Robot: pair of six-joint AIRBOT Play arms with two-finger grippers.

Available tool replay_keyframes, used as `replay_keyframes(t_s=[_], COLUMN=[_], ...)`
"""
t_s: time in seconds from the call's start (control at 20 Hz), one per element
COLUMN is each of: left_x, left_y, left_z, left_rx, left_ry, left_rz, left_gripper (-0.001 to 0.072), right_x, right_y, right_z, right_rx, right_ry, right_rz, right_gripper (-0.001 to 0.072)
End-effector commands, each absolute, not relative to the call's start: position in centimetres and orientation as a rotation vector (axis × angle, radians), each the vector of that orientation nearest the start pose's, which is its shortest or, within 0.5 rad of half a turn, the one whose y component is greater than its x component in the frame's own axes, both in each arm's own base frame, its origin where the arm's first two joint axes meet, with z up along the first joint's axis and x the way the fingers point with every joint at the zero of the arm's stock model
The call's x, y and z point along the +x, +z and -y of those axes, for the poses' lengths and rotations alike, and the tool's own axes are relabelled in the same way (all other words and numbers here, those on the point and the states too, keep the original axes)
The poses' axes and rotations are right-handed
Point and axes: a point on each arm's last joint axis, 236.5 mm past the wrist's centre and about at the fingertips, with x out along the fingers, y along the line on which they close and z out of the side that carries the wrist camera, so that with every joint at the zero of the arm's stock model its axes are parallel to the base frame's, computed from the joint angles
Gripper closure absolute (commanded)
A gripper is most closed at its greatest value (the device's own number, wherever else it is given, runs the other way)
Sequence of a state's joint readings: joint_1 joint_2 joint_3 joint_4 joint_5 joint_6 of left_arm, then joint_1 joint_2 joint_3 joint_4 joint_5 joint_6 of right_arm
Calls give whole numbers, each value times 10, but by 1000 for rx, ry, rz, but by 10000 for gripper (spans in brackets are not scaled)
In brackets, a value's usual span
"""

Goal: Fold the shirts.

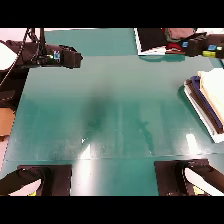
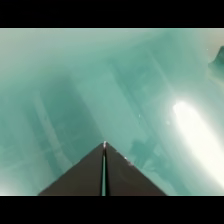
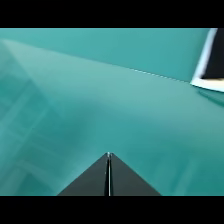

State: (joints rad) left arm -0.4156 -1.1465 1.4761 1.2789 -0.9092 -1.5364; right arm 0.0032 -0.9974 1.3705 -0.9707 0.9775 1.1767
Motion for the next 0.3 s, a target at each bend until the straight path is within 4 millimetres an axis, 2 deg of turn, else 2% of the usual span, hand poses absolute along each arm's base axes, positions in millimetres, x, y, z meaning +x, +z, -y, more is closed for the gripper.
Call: replay_keyframes(t_s=[0.0, 0.25], left_x=[400, 400], left_y=[244, 244], left_z=[235, 235], left_rx=[-89, -89], left_ry=[-583, -583], left_rz=[-599, -599], left_gripper=[682, 682], right_x=[396, 395], right_y=[269, 269], right_z=[-139, -140], right_rx=[50, 50], right_ry=[541, 544], right_rz=[-487, -491], right_gripper=[694, 694])
